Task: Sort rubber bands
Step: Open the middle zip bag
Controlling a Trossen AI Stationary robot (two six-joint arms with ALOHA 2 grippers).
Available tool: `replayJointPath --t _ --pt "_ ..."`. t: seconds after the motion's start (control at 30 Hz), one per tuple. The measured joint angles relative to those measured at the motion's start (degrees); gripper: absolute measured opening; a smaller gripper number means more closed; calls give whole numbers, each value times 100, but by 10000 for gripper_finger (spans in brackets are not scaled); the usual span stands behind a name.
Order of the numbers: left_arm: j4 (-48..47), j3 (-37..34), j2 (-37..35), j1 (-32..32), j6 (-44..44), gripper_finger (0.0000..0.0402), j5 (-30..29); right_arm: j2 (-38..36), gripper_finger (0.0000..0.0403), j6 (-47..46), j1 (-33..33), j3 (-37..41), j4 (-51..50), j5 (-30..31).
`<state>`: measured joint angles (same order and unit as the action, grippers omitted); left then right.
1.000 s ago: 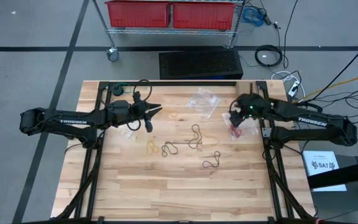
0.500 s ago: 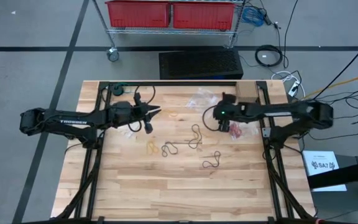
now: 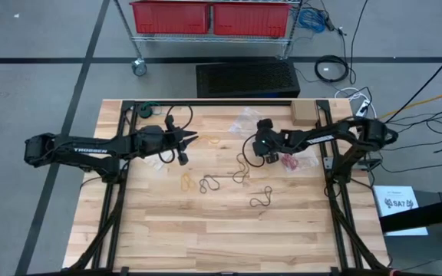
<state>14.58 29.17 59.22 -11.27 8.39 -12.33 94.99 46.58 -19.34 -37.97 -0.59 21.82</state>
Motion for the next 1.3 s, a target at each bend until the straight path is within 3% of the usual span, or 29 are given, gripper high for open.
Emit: replayJointPath --t 0.13,0.23,0.3,0.47,0.77,0.97,1.3 --pt "-9 0 0 1 0 70 -1 174 115 84 -38 -195 -157 -76" --pt "-10 0 0 2 -3 70 -1 223 35 -115 -8 -420 -373 -162" --pt "-10 0 0 2 -8 70 -1 251 12 -296 1 -625 -494 -255" --pt "-12 0 0 2 -10 70 -1 218 2 -944 93 -1274 -1065 -306" --pt "-1 0 0 2 -39 70 6 -181 0 -2029 333 -2726 -2512 -1333" --pt "197 0 0 2 -64 70 554 -281 0 -2293 586 -3678 -3286 -1438" --pt "909 114 142 4 -361 84 1105 -285 0 -2364 932 -4123 -3351 -1449"
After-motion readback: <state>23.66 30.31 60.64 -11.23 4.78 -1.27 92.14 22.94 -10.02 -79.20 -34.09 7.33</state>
